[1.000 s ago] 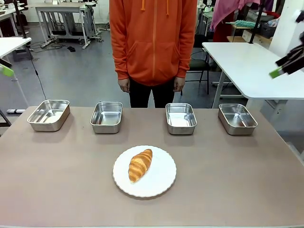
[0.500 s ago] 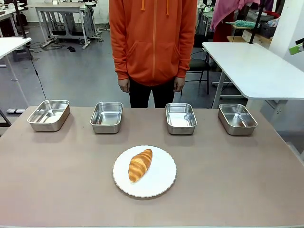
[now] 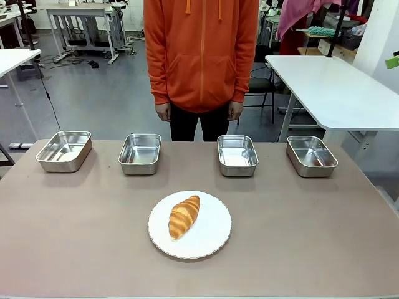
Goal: Place the bread in the container.
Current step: Place the Butter Roll into the Airtight Container indicated by the human.
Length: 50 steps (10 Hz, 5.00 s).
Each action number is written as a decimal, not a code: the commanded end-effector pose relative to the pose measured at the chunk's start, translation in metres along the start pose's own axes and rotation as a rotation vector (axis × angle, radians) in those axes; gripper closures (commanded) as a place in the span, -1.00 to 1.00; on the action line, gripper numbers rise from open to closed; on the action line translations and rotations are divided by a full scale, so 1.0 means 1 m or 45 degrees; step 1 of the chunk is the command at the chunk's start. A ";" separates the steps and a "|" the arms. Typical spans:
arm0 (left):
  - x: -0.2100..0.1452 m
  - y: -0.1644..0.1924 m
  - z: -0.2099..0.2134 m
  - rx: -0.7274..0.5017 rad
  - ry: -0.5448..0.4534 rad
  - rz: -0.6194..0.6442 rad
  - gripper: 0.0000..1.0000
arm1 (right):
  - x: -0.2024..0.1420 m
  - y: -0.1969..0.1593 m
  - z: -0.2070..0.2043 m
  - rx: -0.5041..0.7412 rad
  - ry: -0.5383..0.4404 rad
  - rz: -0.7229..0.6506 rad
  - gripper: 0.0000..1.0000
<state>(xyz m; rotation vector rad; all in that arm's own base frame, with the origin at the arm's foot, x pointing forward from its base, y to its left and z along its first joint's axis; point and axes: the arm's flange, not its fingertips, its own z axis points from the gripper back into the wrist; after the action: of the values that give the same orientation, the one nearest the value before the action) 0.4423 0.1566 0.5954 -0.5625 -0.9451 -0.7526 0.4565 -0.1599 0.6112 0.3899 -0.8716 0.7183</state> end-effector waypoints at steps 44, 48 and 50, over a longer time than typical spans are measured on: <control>-0.002 0.000 -0.008 0.015 0.017 0.001 -1.00 | -0.001 -0.004 -0.003 0.001 -0.001 -0.012 -1.00; -0.002 0.000 -0.008 0.015 0.017 0.001 -1.00 | -0.001 -0.004 -0.003 0.001 -0.001 -0.012 -1.00; -0.002 0.000 -0.008 0.015 0.017 0.001 -1.00 | -0.001 -0.004 -0.003 0.001 -0.001 -0.012 -1.00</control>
<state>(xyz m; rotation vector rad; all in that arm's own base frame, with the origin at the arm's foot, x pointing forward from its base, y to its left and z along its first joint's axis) 0.4474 0.1504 0.5900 -0.5331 -0.9170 -0.7407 0.4610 -0.1628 0.6078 0.3877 -0.8537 0.7065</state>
